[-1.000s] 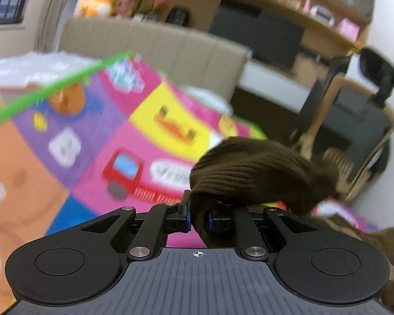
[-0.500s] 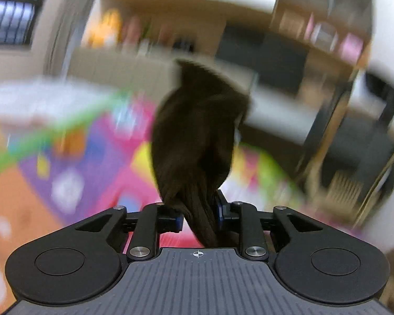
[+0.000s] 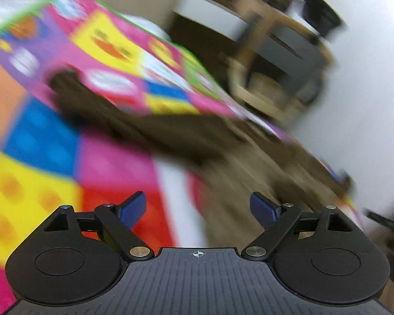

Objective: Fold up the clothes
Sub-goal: 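Lay the dress flat on the mat and open both grippers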

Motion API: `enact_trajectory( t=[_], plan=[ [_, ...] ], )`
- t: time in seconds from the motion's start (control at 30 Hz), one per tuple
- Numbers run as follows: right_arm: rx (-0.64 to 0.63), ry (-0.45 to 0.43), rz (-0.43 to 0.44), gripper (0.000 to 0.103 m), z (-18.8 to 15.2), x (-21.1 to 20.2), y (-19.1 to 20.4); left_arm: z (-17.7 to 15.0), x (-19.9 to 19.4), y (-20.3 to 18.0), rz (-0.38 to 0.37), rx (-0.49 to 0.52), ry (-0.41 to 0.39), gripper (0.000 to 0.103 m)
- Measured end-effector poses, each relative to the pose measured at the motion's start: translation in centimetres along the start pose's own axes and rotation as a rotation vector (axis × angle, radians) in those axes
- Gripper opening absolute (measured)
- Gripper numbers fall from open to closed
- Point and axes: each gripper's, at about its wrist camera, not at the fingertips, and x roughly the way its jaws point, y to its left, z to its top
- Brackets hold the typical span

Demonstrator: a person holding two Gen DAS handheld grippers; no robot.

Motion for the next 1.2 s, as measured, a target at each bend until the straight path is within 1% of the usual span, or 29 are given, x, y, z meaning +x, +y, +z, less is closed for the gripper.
enact_trajectory(
  t=[0.03, 0.07, 0.1, 0.17, 0.23, 0.27, 0.3, 0.37, 0.4, 0.47, 0.57, 0.63, 0.7, 0.73, 0.8, 0.87, 0.9, 0.97, 1.0, 1.03, 1.07, 1.1, 1.17, 1.2],
  plan=[
    [0.018, 0.018, 0.054, 0.07, -1.0, -0.8, 0.5, -1.0, 0.0, -0.9, -0.023, 0.021, 0.028, 0.09],
    [0.02, 0.031, 0.077, 0.07, -1.8, -0.9, 1.0, -2.0, 0.0, -1.7, -0.041, 0.04, 0.053, 0.09],
    [0.019, 0.044, 0.091, 0.07, -2.6, -0.8, 1.4, -2.9, 0.1, -2.1, -0.041, 0.048, 0.067, 0.09],
    [-0.025, 0.051, 0.11, 0.07, -4.0, -1.6, 2.3, -4.6, 0.2, -3.0, -0.041, 0.065, 0.096, 0.09],
    [-0.093, 0.025, 0.116, 0.07, -4.7, -2.8, 3.1, -6.1, 0.0, -3.7, -0.041, 0.075, 0.11, 0.09],
    [-0.149, 0.0, 0.101, 0.073, -4.8, -3.2, 3.6, -6.7, -0.4, -4.1, -0.041, 0.087, 0.105, 0.09],
    [-0.205, -0.022, 0.078, 0.078, -5.2, -4.1, 4.2, -7.0, -0.7, -4.3, -0.04, 0.107, 0.096, 0.09],
    [-0.319, -0.037, 0.014, 0.083, -6.2, -5.4, 5.1, -8.4, -2.1, -5.7, -0.012, 0.193, 0.064, 0.094],
    [-0.376, -0.043, -0.019, 0.083, -6.7, -6.1, 5.5, -9.2, -2.8, -6.5, 0.007, 0.244, 0.049, 0.094],
    [-0.478, -0.02, -0.045, 0.083, -8.0, -6.4, 6.2, -10.4, -4.3, -7.9, 0.031, 0.342, 0.038, 0.094],
    [-0.592, 0.013, -0.054, 0.084, -9.6, -6.2, 7.8, -12.0, -5.1, -9.7, 0.032, 0.467, 0.068, 0.096],
    [-0.66, 0.006, -0.082, 0.086, -10.4, -5.6, 8.9, -12.9, -4.8, -10.8, 0.056, 0.557, 0.095, 0.096],
    [-0.716, -0.032, -0.135, 0.093, -10.7, -5.3, 9.7, -13.9, -4.1, -11.7, 0.126, 0.654, 0.099, 0.096],
    [-0.745, -0.052, -0.167, 0.093, -10.8, -5.2, 10.1, -14.3, -3.6, -12.0, 0.168, 0.715, 0.087, 0.096],
    [-0.796, -0.118, -0.272, 0.093, -10.6, -4.9, 10.4, -15.0, -2.9, -12.4, 0.243, 0.835, 0.053, 0.098],
    [-0.771, -0.213, -0.357, 0.093, -9.2, -5.7, 10.0, -14.5, -2.6, -12.3, 0.317, 0.906, 0.004, 0.099],
    [-0.731, -0.262, -0.377, 0.093, -8.4, -6.4, 9.6, -13.7, -2.7, -12.2, 0.367, 0.916, -0.03, 0.099],
    [-0.631, -0.35, -0.382, 0.095, -6.7, -8.4, 8.6, -11.6, -3.8, -12.0, 0.427, 0.892, -0.122, 0.099],
    [-0.61, -0.367, -0.382, 0.098, -6.2, -8.9, 8.3, -10.4, -4.7, -11.9, 0.451, 0.858, -0.175, 0.099],
    [-0.594, -0.38, -0.383, 0.098, -5.9, -9.4, 8.0, -9.3, -5.6, -11.8, 0.471, 0.819, -0.229, 0.098],
    [-0.597, -0.375, -0.38, 0.098, -6.0, -9.5, 7.9, -8.2, -6.5, -11.6, 0.489, 0.782, -0.279, 0.098],
    [-0.603, -0.366, -0.376, 0.098, -6.1, -9.6, 7.8, -7.5, -7.1, -11.5, 0.498, 0.749, -0.31, 0.098],
    [-0.619, -0.3, -0.268, 0.098, -7.3, -9.7, 8.1, -6.9, -7.8, -11.2, 0.487, 0.698, -0.324, 0.098],
    [-0.638, -0.255, -0.197, 0.099, -7.9, -9.6, 8.4, -6.8, -8.1, -11.0, 0.473, 0.676, -0.323, 0.098]
  ],
)
